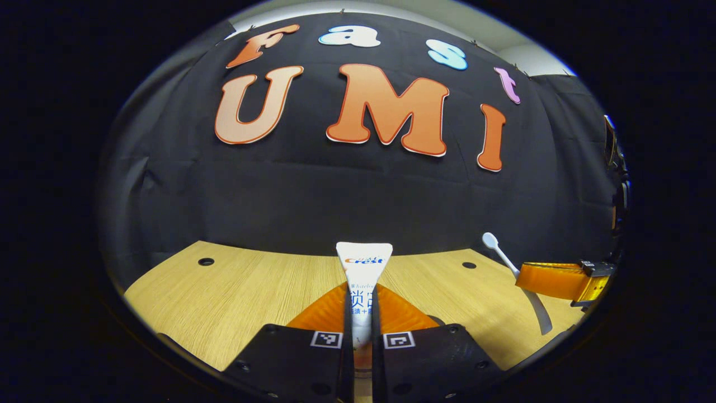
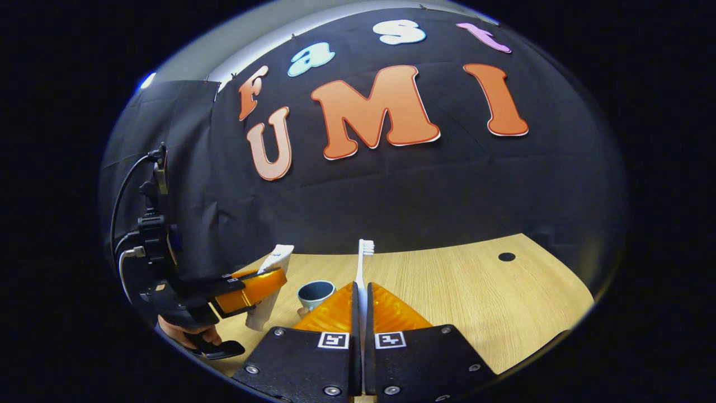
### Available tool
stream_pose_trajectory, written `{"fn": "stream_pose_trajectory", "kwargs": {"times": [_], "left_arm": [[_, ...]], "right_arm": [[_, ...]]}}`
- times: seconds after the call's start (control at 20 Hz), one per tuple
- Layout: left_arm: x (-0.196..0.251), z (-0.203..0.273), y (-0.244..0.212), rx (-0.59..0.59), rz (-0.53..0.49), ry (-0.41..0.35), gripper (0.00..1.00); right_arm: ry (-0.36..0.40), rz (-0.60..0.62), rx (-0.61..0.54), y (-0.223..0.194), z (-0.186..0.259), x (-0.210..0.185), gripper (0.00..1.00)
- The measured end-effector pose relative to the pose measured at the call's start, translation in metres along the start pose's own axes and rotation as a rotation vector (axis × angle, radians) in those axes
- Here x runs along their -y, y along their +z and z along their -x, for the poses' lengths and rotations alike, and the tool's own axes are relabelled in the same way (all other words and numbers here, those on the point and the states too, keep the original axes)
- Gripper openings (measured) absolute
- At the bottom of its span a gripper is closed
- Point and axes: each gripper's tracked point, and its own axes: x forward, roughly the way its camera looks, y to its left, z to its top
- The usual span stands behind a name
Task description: Put the toothbrush and toothpaste on the desktop into the cup, then pick up the cup and place it on the coaster on the desktop.
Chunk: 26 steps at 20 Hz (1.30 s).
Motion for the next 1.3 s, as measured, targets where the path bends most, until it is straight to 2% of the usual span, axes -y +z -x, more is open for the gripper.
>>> {"fn": "stream_pose_trajectory", "kwargs": {"times": [0.35, 0.6, 0.95, 1.3], "left_arm": [[-0.008, -0.04, 0.033, 0.112, -0.011, -0.032, 0.12], [-0.012, -0.069, 0.036, 0.151, -0.021, -0.068, 0.12], [-0.022, -0.113, 0.017, 0.126, -0.02, -0.082, 0.12], [-0.032, -0.126, -0.012, 0.073, -0.001, -0.063, 0.12]], "right_arm": [[0.014, 0.024, 0.03, 0.018, -0.028, -0.009, 0.02], [0.004, 0.04, 0.038, 0.025, -0.048, -0.009, 0.02], [0.014, 0.062, 0.034, 0.027, -0.074, -0.013, 0.02], [0.049, 0.074, 0.031, 0.022, -0.092, -0.024, 0.02]]}}
